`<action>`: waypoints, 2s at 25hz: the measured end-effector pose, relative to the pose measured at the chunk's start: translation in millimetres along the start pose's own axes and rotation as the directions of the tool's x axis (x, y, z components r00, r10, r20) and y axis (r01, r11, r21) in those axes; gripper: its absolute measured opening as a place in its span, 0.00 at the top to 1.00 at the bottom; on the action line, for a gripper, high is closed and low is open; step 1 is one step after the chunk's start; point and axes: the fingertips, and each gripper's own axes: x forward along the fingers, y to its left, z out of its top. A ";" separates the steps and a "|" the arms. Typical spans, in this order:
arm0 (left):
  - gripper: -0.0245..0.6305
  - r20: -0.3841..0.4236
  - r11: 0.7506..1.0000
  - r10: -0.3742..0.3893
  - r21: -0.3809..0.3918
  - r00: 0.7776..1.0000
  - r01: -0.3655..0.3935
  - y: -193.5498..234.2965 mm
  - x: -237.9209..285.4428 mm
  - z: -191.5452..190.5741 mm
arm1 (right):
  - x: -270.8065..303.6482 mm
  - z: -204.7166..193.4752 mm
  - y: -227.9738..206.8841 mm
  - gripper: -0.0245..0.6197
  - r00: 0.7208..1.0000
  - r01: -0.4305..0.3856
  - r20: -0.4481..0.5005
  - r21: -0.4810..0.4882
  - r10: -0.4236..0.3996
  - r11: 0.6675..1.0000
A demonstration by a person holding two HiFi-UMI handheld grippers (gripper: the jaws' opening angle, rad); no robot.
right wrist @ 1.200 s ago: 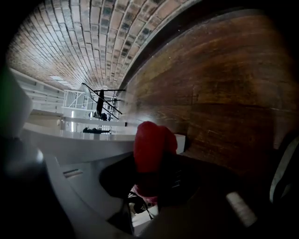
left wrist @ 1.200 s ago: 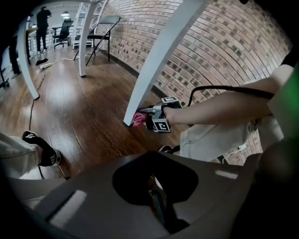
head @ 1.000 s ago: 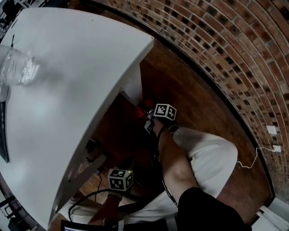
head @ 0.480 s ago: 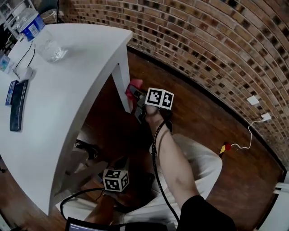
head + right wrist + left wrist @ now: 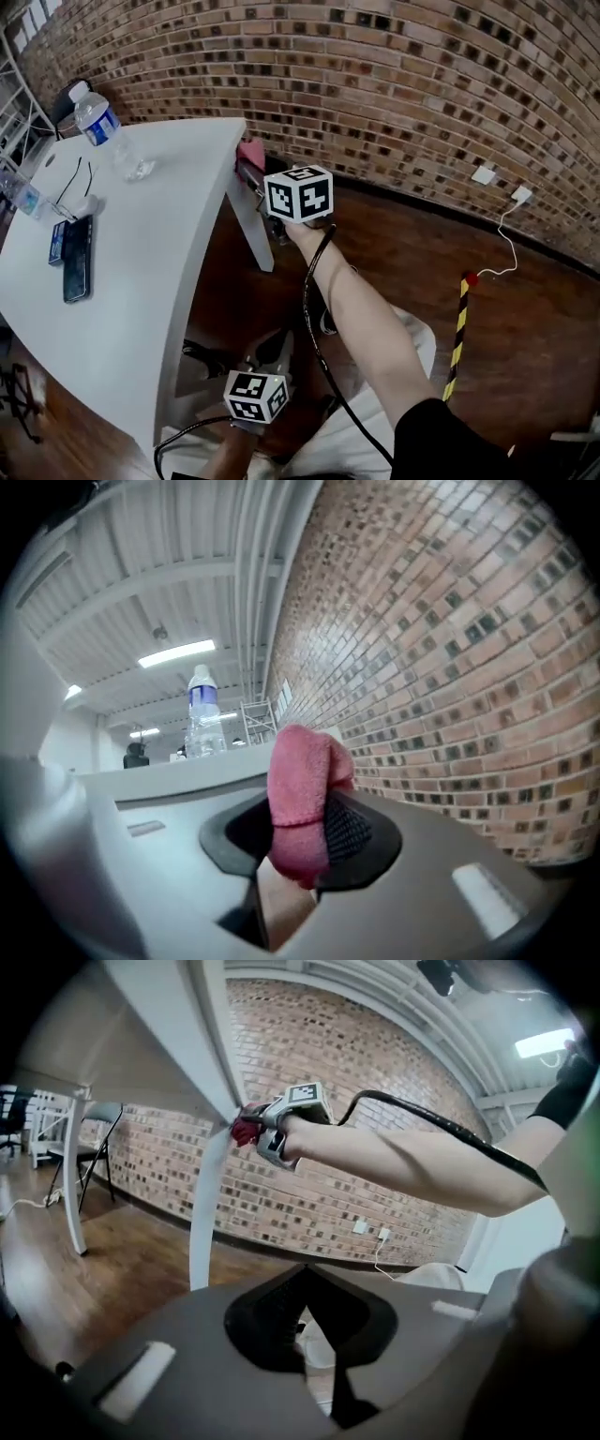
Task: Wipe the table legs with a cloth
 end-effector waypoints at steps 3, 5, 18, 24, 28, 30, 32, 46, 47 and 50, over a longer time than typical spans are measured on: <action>0.96 0.066 0.998 -0.009 0.059 0.998 0.005 -10.7 -26.0 26.2 | -12.3 2.2 30.2 0.80 1.000 -0.018 -0.026 -0.073 0.016 0.997; 0.96 0.113 0.997 -0.011 0.072 0.994 0.003 -16.0 -46.7 41.7 | -20.4 -8.5 49.7 0.80 0.999 -0.027 -0.044 -0.127 0.022 0.992; 0.96 0.208 0.988 -0.037 0.153 0.977 0.005 -45.9 -176.5 54.3 | -91.8 -51.9 176.3 0.80 0.995 -0.072 -0.083 -0.285 0.051 0.956; 0.96 0.201 0.987 -0.065 0.160 0.977 0.032 -54.8 -237.5 21.2 | -140.9 -80.5 254.5 0.80 0.993 -0.095 -0.098 -0.357 0.063 0.929; 0.96 0.187 0.982 -0.084 0.183 0.979 0.049 -54.2 -285.1 1.0 | -172.1 -100.7 309.7 0.80 0.991 -0.104 -0.114 -0.379 0.066 0.920; 0.96 0.170 0.977 -0.093 0.203 0.981 0.058 -57.4 -311.7 -2.6 | -190.2 -107.8 337.3 0.80 0.989 -0.117 -0.132 -0.394 0.070 0.912; 0.96 0.139 0.972 -0.104 0.225 0.985 0.071 -61.7 -338.1 -3.5 | -208.2 -111.8 363.5 0.80 0.986 -0.125 -0.156 -0.412 0.065 0.903; 0.96 0.077 0.931 -0.213 0.317 0.974 0.179 -24.0 -391.1 -39.0 | -230.6 -143.5 419.9 0.80 0.976 0.170 -0.030 -0.505 -0.215 0.846; 0.96 0.067 0.927 -0.221 0.323 0.973 0.189 -21.4 -389.3 -41.1 | -230.1 -145.5 420.7 0.80 0.973 0.185 -0.019 -0.524 -0.229 0.832; 0.96 0.058 0.923 -0.224 0.334 0.973 0.192 -7.0 -380.1 -41.3 | -228.8 -152.2 419.9 0.80 0.961 0.227 0.003 -0.582 -0.277 0.781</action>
